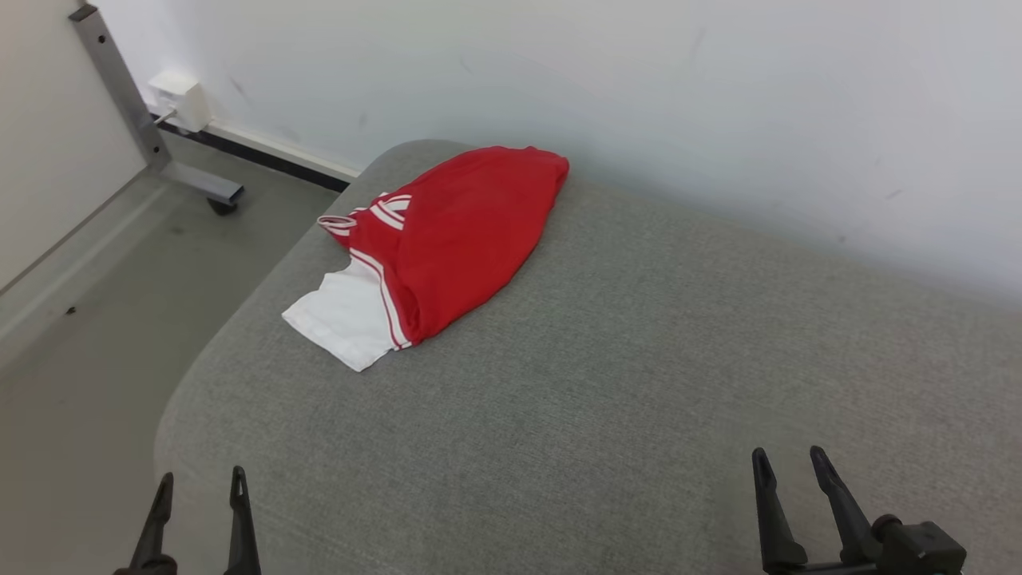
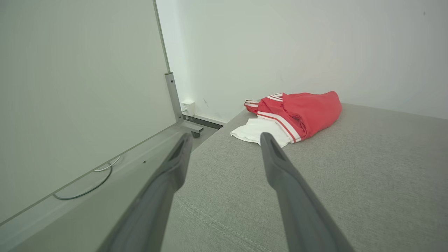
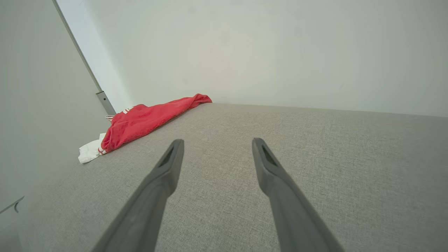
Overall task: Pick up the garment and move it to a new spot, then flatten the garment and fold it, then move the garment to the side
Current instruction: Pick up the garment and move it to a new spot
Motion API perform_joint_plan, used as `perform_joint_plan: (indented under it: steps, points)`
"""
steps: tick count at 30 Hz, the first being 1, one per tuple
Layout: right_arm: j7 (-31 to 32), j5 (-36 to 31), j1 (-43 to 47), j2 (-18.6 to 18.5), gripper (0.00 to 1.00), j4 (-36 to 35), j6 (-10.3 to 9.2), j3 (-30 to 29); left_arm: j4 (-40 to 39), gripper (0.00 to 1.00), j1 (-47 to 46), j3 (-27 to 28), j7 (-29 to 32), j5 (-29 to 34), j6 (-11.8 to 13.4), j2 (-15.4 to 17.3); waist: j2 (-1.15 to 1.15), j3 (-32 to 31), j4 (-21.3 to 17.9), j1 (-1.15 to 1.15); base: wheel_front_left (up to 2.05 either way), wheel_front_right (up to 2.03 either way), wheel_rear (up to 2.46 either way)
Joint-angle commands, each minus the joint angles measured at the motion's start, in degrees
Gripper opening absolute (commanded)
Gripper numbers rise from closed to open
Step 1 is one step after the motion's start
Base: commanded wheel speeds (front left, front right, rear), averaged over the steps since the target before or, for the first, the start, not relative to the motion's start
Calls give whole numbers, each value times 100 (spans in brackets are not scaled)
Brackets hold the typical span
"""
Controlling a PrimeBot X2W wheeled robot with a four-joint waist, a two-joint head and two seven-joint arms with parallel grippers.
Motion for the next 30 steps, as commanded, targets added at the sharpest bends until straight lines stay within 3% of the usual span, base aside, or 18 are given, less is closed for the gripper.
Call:
perform_joint_plan:
  steps: [1, 8, 14, 22, 30]
  points:
    - [-24, 29, -86, -14, 100, 9, -13, 27, -61, 100, 53, 30, -19, -57, 29, -37, 0, 67, 177, 0, 0, 0, 0]
    - [-26, 103, -263, -109, 100, 104, -14, 179, -228, 100, 189, 171, -19, -83, 93, -73, 0, 125, 202, 0, 0, 0, 0]
    - [-29, 40, -182, -160, 100, 25, -14, -90, -69, 100, -361, 127, -19, -90, -62, 46, 0, 243, 107, 0, 0, 0, 0]
    - [116, -111, -549, -436, 100, -409, -13, -448, 294, 100, -2040, 290, -12, -402, -147, 260, 0, 1085, -807, 0, 0, 0, 0]
    - [155, -93, -903, -630, 100, -915, -13, -965, 785, 100, -4011, 510, 281, -549, -150, 854, 0, 2193, -1972, 0, 0, 0, 0]
